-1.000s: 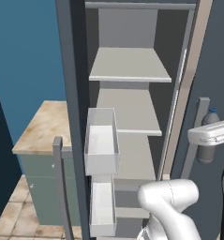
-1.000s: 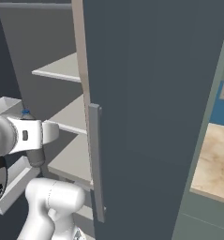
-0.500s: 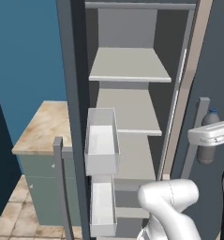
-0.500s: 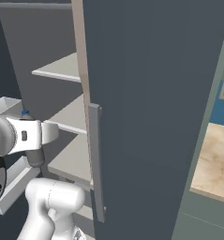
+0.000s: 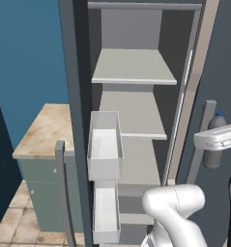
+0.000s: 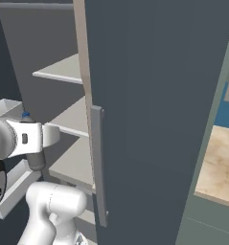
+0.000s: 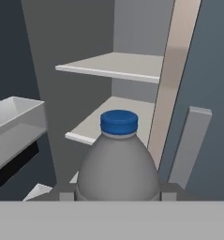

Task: Take the bottled waters from the counter and place them in the freezer to freeze. Close the freezer door after placing the bottles.

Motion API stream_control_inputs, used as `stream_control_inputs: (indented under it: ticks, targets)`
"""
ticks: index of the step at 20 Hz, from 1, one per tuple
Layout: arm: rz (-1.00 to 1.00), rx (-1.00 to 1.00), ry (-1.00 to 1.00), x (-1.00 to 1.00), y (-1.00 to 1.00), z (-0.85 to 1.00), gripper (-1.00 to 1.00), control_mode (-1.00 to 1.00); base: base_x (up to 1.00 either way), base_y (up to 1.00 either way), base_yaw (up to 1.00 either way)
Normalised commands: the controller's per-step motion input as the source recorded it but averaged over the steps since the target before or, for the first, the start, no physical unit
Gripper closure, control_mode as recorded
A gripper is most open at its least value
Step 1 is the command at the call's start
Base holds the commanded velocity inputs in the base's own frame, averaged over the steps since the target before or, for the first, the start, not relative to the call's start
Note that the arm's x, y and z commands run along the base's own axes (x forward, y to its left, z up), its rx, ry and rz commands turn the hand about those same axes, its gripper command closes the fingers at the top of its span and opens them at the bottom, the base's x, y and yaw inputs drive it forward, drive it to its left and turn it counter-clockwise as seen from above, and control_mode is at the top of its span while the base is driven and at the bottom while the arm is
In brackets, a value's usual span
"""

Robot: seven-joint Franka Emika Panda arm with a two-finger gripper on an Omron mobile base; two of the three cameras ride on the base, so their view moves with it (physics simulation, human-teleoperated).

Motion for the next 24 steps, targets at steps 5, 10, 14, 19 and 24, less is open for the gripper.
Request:
stream_control_inputs:
  ticks: [5, 10, 14, 19, 24]
  targets:
    - [0.0, 0.0, 0.0, 0.0, 0.0, 0.0, 1.0, -1.0, 0.0, 0.0, 0.0]
    - [-0.01, 0.0, 0.0, 0.0, 0.14, 0.0, 1.0, -1.0, 0.0, 0.0, 0.0]
    - [-0.1, -0.01, -0.03, 0.0, 0.39, 0.15, 1.0, -1.0, 0.0, 0.0, 0.0]
    - [-0.31, 0.03, 0.02, 0.11, 0.06, 0.41, 1.0, -1.0, 0.0, 0.0, 0.0]
    - [-0.21, 0.04, 0.07, 0.1, 0.0, 0.22, 1.0, -1.0, 0.0, 0.0, 0.0]
